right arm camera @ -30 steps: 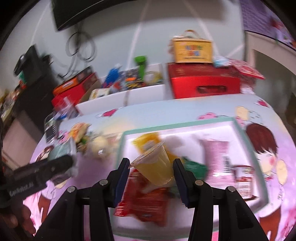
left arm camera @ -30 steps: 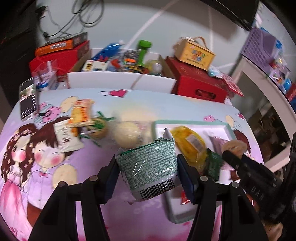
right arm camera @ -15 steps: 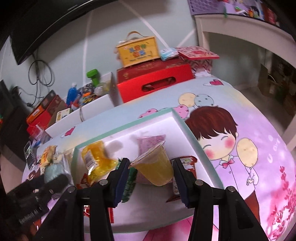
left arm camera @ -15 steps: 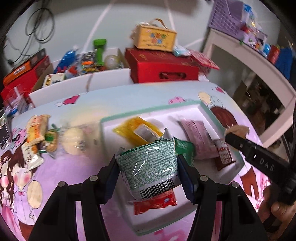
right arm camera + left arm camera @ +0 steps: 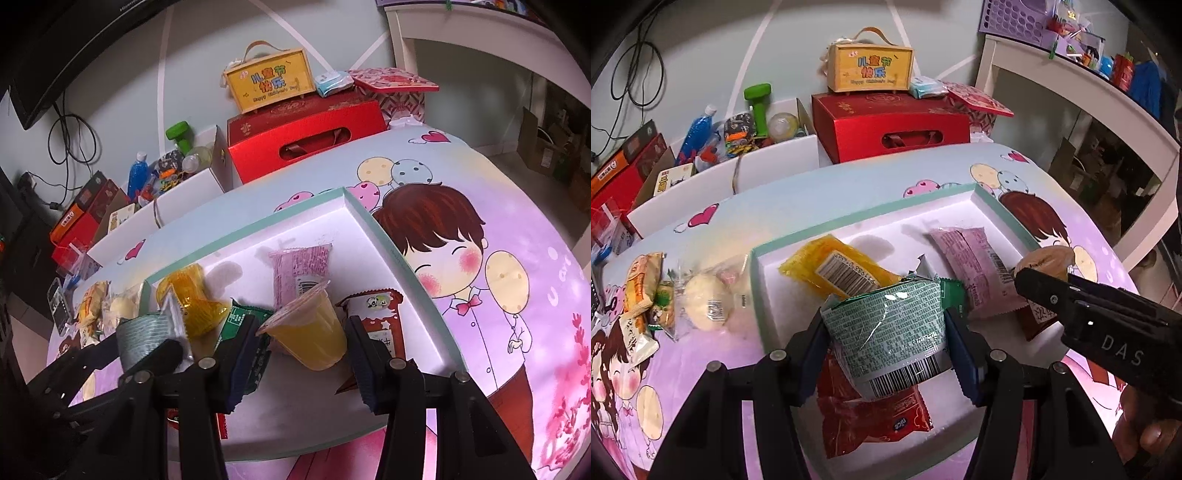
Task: Organize snacks
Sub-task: 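Lower the pale green packet with the left tool while the right tool lowers the jelly cup into the tray, then open both tools and withdraw them from the tray toward the snack pile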
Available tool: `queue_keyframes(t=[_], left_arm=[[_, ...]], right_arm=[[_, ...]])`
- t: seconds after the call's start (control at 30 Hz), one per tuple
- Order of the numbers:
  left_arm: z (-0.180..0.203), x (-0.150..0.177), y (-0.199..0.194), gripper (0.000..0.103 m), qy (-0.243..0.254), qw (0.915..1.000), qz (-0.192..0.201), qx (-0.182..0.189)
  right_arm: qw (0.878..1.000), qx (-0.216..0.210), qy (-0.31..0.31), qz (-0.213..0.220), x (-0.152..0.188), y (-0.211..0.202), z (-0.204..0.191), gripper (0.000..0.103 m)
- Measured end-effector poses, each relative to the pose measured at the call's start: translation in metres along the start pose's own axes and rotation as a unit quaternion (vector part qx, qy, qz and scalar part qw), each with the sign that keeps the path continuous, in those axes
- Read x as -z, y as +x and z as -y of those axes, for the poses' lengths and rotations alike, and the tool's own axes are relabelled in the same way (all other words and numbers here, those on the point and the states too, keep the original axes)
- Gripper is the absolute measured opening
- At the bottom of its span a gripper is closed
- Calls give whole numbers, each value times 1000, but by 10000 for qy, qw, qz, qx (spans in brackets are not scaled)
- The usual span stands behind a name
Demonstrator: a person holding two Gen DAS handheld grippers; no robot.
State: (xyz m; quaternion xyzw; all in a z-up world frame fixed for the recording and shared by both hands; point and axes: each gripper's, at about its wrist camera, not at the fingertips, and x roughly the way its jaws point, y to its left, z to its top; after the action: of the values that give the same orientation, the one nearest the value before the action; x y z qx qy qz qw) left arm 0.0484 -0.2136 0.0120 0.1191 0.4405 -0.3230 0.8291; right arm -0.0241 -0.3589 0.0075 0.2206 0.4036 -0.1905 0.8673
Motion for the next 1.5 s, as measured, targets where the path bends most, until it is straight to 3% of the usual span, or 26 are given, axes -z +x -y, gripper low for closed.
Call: queue_keyframes(t=[0.3,0.4,0.5,0.97,1.0,1.07,1.1,1.13,1.4,1.5], left_arm=[[-2,1,-3,63,-41,10000,-33,25],[-2,1,-7,71,-36,10000,-63,21],[-6,2,-10,71,-91,9999,-101,14],[-47,10,-14,71,-894,9951,-280,-323],[-50,12,-14,71,-961,9943,-304,-336],[-58,14,-11,76,-1098,9923,-373,-426],[-61,16,-10,86,-1150,9915,-384,-471],[-63,17,-10,89,-1193,9908,-384,-501],[-78,24,-10,94,-1507,9858,-341,-660],[-82,25,-11,94,-1572,9849,-278,-678]], right_arm=[[9999,46,-72,-104,1,3,-4,51],[9999,53,-92,-123,1,3,-5,52],[9998,64,-123,-153,1,4,-7,52],[9989,129,-297,-327,4,11,-16,53],[9988,140,-316,-357,4,13,-17,54],[9984,192,-352,-408,6,16,-18,68],[9982,219,-364,-418,6,17,-19,75],[9980,250,-384,-432,6,18,-20,77],[9972,349,-526,-392,8,21,-24,103],[9973,356,-561,-306,7,20,-26,103]])
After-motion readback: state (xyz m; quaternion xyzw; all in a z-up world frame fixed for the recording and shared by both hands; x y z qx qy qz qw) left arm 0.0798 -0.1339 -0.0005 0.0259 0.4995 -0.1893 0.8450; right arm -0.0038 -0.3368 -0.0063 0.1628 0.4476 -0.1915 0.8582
